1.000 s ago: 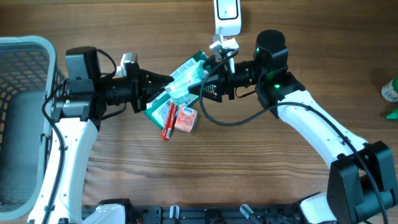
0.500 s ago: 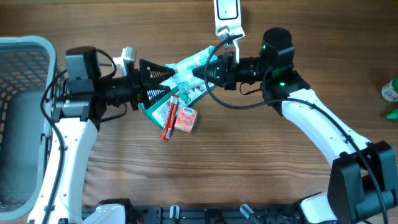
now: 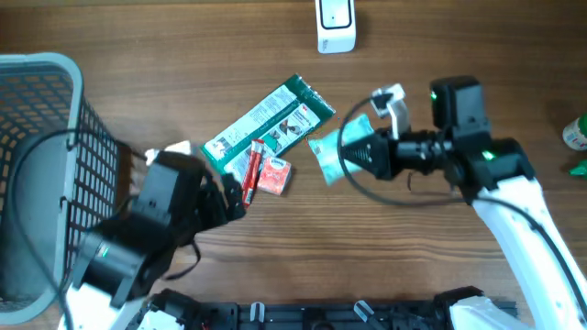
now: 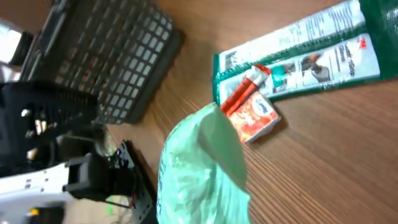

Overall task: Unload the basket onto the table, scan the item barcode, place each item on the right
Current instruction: 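Carry wipes pack with right gripper to the white scanner, then move wipes pack to right table edge and release with right gripper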

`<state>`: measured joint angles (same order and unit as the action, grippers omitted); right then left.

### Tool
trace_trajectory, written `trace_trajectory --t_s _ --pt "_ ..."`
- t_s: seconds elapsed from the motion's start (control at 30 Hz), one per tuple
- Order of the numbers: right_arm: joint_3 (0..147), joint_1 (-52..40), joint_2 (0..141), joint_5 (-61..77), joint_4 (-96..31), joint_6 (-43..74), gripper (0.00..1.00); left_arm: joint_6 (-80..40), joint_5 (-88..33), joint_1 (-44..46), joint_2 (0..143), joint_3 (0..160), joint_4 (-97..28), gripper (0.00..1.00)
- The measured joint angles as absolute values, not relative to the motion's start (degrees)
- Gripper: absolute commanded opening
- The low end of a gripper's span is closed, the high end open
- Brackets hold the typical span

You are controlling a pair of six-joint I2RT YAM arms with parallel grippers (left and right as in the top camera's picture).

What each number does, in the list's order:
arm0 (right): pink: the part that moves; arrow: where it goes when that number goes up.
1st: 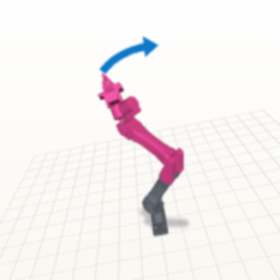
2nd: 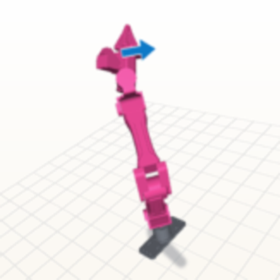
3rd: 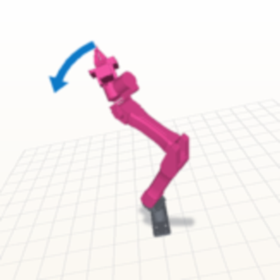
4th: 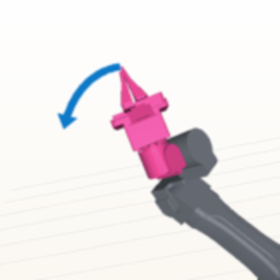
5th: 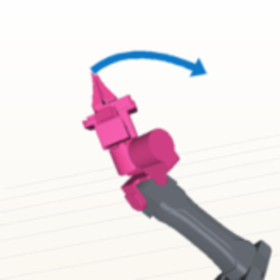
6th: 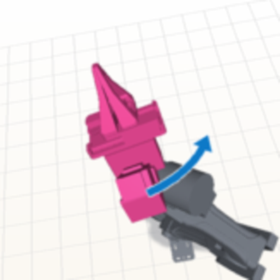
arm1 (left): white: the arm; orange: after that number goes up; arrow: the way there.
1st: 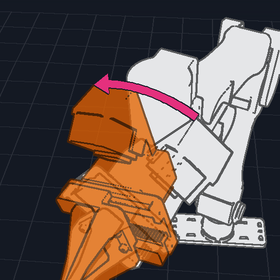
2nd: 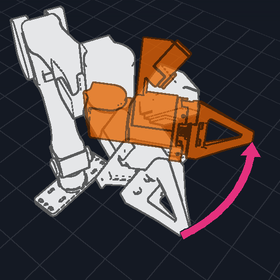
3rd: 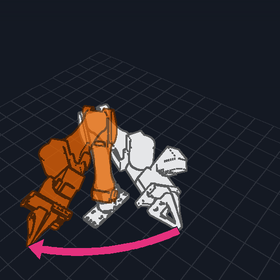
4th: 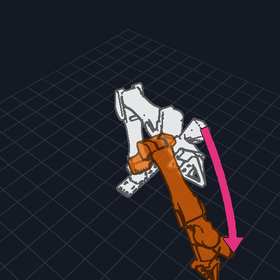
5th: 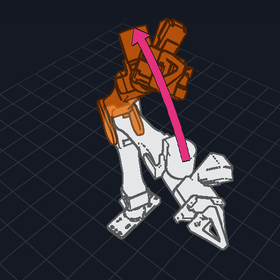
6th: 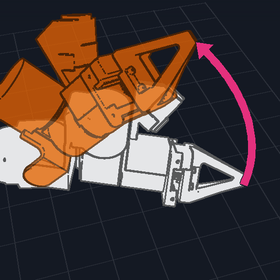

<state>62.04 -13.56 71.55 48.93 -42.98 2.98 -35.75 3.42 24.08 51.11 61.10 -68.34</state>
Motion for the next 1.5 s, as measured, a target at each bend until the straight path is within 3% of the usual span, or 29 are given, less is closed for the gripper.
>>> trace_trajectory --t_s 0.17,0.47,0.63,0.73,0.8,0.83,0.97,1.13,1.5 --pt "62.1 -13.6 59.8 48.4 -50.7 -3.6 0.05 -36.4 6.1 24.3 47.4 61.1 -70.7 1.00" --pt "62.1 -13.6 52.2 45.2 -56.9 -5.0 0.05 -36.6 6.2 24.3 48.0 61.1 -70.5 1.00" --pt "62.0 -13.6 51.2 34.1 -50.3 -5.3 0.05 -36.6 6.2 24.3 48.0 61.1 -70.5 1.00" --pt "62.1 -13.6 57.7 28.8 -35.4 -5.5 0.05 -36.6 6.2 24.4 48.1 61.1 -70.4 1.00" --pt "62.1 -13.6 70.0 25.3 -21.7 -6.9 0.05 -36.6 6.2 24.4 48.1 61.1 -70.5 1.00" --pt "62.1 -13.6 72.3 24.5 -21.6 -7.3 0.05 -36.6 6.2 24.4 48.1 61.1 -70.4 1.00" --pt "61.7 -13.5 90.0 18.6 0.5 -13.9 0.05 -36.8 6.4 24.6 48.2 61.1 -70.4 1.00" --pt "61.8 -13.6 101.4 8.6 26.1 -26.1 0.05 -36.8 6.4 24.7 48.2 61.1 -70.4 1.00" --pt "87.8 -14.3 125.4 2.5 21.0 -44.0 0.04 -36.8 6.4 24.6 48.1 61.1 -70.4 1.00"
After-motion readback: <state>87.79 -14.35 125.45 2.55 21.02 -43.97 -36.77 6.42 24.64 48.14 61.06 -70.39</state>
